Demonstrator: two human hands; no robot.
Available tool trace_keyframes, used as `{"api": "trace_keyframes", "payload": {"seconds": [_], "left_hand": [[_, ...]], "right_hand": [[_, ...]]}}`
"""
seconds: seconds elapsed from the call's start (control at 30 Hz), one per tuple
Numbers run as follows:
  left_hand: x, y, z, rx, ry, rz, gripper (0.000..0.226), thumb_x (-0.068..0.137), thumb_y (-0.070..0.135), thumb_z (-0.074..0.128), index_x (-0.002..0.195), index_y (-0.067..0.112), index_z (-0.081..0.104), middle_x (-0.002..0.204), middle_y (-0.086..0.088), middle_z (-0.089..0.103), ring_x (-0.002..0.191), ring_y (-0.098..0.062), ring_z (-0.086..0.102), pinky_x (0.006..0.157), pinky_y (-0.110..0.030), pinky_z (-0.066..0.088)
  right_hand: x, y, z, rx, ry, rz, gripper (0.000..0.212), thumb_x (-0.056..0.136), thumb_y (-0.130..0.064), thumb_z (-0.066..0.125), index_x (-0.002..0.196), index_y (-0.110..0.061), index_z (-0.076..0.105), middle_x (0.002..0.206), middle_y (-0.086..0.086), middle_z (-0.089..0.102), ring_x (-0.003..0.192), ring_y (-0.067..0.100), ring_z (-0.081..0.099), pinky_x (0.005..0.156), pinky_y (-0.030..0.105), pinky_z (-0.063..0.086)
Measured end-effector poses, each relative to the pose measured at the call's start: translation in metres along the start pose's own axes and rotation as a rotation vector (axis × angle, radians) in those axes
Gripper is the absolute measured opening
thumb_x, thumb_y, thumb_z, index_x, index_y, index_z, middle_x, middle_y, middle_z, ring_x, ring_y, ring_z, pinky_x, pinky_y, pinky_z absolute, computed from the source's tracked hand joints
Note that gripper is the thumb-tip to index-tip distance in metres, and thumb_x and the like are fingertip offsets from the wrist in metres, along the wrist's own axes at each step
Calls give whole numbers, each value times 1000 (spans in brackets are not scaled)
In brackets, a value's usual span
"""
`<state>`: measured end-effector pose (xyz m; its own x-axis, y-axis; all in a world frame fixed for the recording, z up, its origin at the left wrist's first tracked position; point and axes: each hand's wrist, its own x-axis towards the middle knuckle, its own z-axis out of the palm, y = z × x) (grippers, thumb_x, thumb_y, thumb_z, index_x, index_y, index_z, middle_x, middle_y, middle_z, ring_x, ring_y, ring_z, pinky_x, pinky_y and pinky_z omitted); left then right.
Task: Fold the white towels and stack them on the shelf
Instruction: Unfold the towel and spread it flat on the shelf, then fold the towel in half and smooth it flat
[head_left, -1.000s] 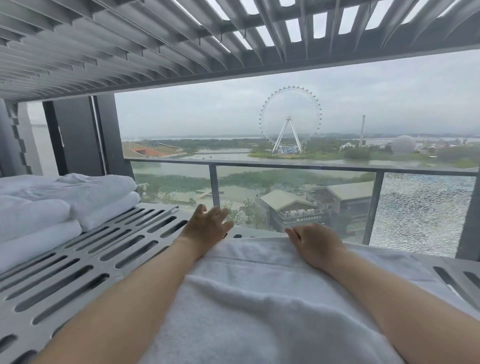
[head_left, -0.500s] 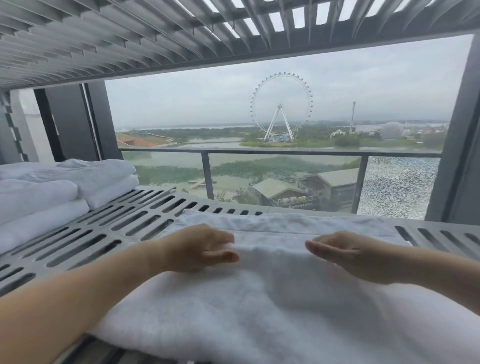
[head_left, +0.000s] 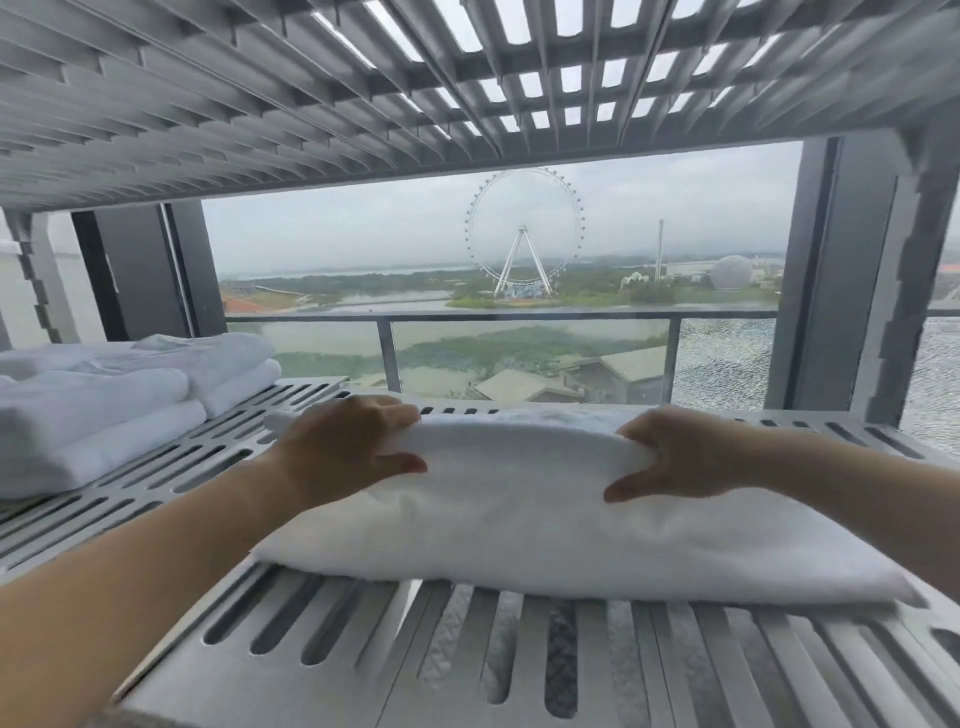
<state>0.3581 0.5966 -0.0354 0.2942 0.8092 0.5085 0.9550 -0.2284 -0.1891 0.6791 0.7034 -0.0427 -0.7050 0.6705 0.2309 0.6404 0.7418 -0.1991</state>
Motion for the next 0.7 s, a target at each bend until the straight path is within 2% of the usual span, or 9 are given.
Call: {"api": "trace_keyframes", "payload": {"seconds": [0.13,0.27,0.33,0.4,0.5,0.57,0.63,0.7], "left_hand": [[-26,17,-31,-21,18,5,28,82,49,59,95,24,60,93,8,61,87,-18,60,71,-30,44],[-60,35,-54,-11,-1,-62,19,82,40,60,97,28,60,98,11,62,92,-17,58,67,-27,35],[-81,45,-61,-1,-23,-97,13,82,37,58,94,31,58,93,11,60,86,-16,56,65,-27,31],[-102,54,-67,-20,-56,-130,9,82,32,55,91,31,54,86,10,56,83,-19,56,63,-27,32],[-131,65,-69,-42,-94,-129,9,83,29,53,92,30,54,92,7,60,88,-22,58,63,-29,34],[-143,71,-68,-43,-129,-137,12,85,26,52,97,29,55,97,4,57,92,-23,57,64,-30,37],[-150,78,-67,-33,-171,-166,21,85,20,50,106,25,54,105,0,51,98,-24,54,69,-31,40],[-151,82,-67,-36,-219,-175,28,83,13,49,110,22,51,114,-1,49,104,-24,51,77,-32,41]], "right_hand": [[-28,-19,-17,-46,39,9,36,62,-54,75,56,-27,52,47,-14,53,43,0,48,44,13,37],[-59,-47,-26,-167,99,-20,31,65,-45,76,55,-29,51,51,-14,52,52,1,52,51,20,42],[-76,-62,-26,-215,104,-25,29,66,-41,74,54,-33,49,52,-14,52,56,2,54,57,27,46],[-95,-76,-22,-237,81,-28,26,67,-39,72,56,-35,49,53,-15,53,59,3,55,58,26,44],[-121,-95,-12,-254,-10,-27,22,70,-39,69,60,-34,50,60,-13,57,61,2,55,54,17,37],[-133,-104,-6,-273,-59,4,23,73,-38,66,60,-32,49,63,-11,58,63,5,56,56,22,42],[-139,-109,-3,-289,-75,35,25,76,-37,64,59,-32,45,68,-11,55,70,13,55,67,32,48],[-141,-112,0,-266,-81,42,23,78,-36,63,63,-35,45,78,-11,50,76,13,50,72,31,43]]}}
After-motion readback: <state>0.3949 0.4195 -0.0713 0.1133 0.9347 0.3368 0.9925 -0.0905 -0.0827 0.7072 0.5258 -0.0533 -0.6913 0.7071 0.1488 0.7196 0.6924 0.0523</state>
